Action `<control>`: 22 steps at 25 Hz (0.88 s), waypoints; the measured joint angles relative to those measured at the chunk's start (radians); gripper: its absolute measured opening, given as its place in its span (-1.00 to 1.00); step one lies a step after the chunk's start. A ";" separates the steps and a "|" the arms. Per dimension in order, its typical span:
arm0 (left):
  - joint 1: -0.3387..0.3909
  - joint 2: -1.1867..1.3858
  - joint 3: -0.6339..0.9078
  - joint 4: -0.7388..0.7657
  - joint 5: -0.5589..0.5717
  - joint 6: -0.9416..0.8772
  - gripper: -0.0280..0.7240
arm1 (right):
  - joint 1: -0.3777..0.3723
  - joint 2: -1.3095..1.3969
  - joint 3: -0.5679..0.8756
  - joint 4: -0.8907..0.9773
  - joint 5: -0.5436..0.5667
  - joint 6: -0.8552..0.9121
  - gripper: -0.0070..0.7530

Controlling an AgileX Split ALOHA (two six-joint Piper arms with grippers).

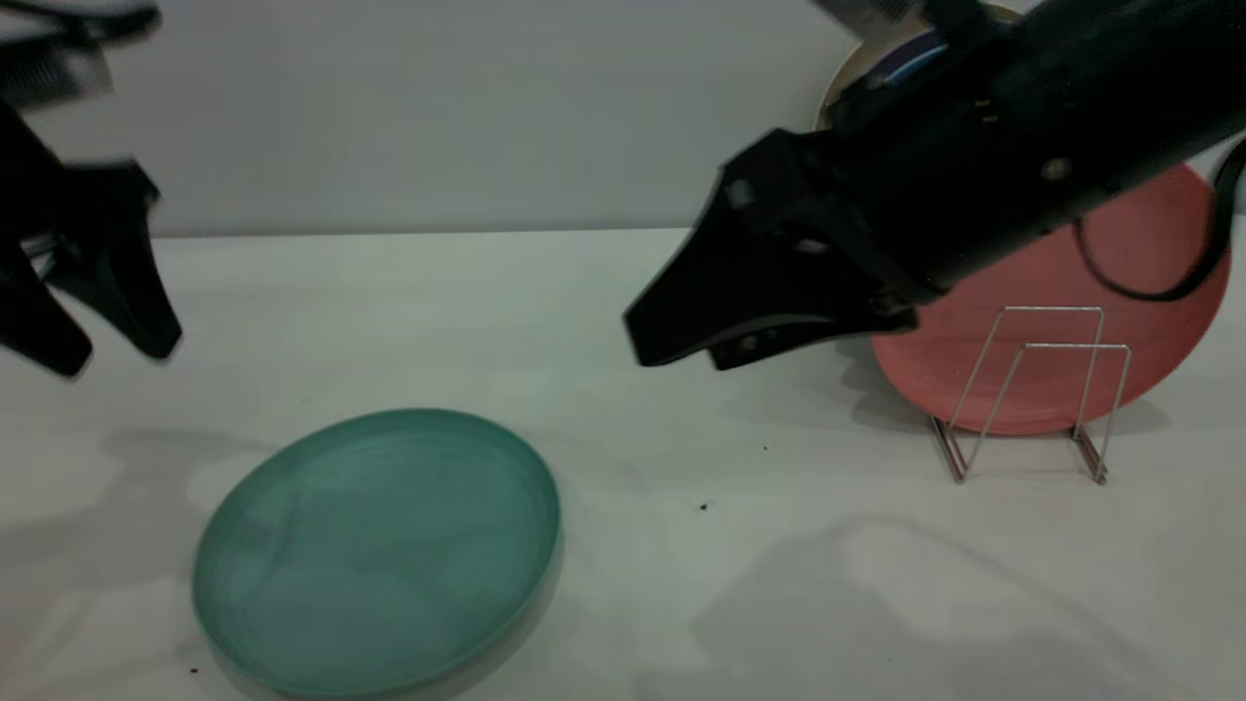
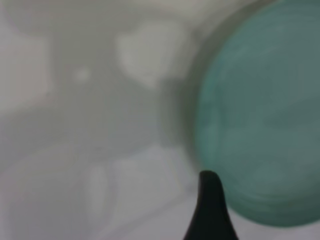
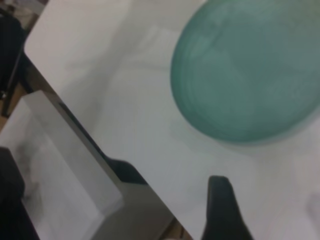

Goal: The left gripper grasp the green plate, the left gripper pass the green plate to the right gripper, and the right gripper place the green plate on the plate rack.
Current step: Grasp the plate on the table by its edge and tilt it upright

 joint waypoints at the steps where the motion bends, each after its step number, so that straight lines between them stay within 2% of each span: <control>1: 0.000 0.033 -0.009 0.009 -0.002 -0.008 0.62 | 0.001 0.009 -0.004 0.016 0.000 -0.009 0.33; 11: 0.000 0.287 -0.041 -0.002 -0.064 -0.008 0.62 | 0.001 0.018 -0.006 0.048 -0.027 -0.039 0.33; 18: 0.000 0.338 -0.045 -0.193 -0.108 0.124 0.62 | 0.001 0.018 -0.006 0.049 -0.049 -0.039 0.33; 22: -0.001 0.358 -0.045 -0.240 -0.133 0.172 0.57 | 0.001 0.018 -0.006 0.050 -0.076 -0.039 0.33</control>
